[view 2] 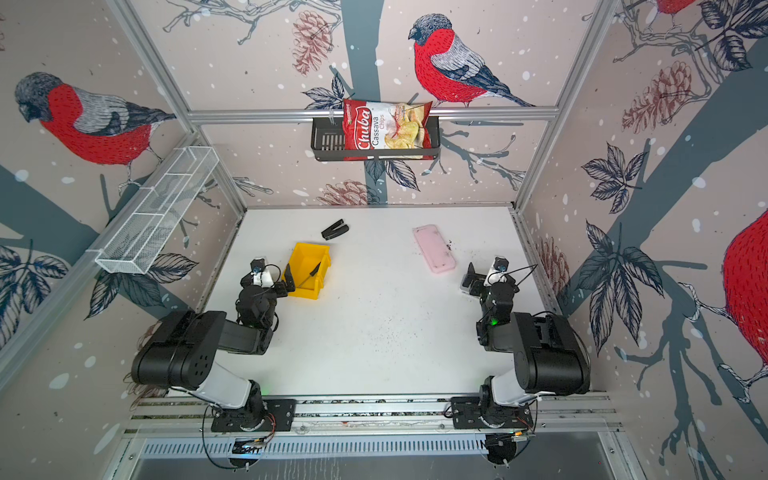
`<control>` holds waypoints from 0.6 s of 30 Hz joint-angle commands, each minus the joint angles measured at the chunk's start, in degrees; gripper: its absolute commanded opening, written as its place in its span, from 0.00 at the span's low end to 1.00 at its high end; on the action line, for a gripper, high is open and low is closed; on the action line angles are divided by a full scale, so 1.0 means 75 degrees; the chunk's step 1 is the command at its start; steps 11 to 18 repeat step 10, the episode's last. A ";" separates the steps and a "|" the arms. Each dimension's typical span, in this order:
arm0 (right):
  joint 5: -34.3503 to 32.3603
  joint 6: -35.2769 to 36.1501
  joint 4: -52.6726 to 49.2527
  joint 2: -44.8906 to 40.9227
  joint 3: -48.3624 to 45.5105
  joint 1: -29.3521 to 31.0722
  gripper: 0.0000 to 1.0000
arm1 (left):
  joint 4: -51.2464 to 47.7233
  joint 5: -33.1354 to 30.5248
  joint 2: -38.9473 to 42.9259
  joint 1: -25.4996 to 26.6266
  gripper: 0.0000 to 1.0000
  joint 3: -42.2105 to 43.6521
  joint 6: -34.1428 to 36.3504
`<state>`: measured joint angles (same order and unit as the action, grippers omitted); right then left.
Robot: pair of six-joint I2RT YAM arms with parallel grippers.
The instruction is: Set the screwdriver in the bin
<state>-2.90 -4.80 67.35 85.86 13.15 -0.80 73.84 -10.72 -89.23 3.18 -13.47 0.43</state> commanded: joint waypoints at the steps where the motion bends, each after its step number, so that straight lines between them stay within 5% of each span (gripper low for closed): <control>1: -0.0106 0.0019 0.0140 0.0001 0.0042 0.0011 0.99 | 0.0036 -0.0071 -0.0009 -0.0025 0.99 -0.0040 -0.0045; 18: -0.0137 0.0030 0.0143 0.0001 0.0034 0.0024 1.00 | 0.0059 -0.0076 0.0003 -0.0024 0.98 -0.0018 -0.0045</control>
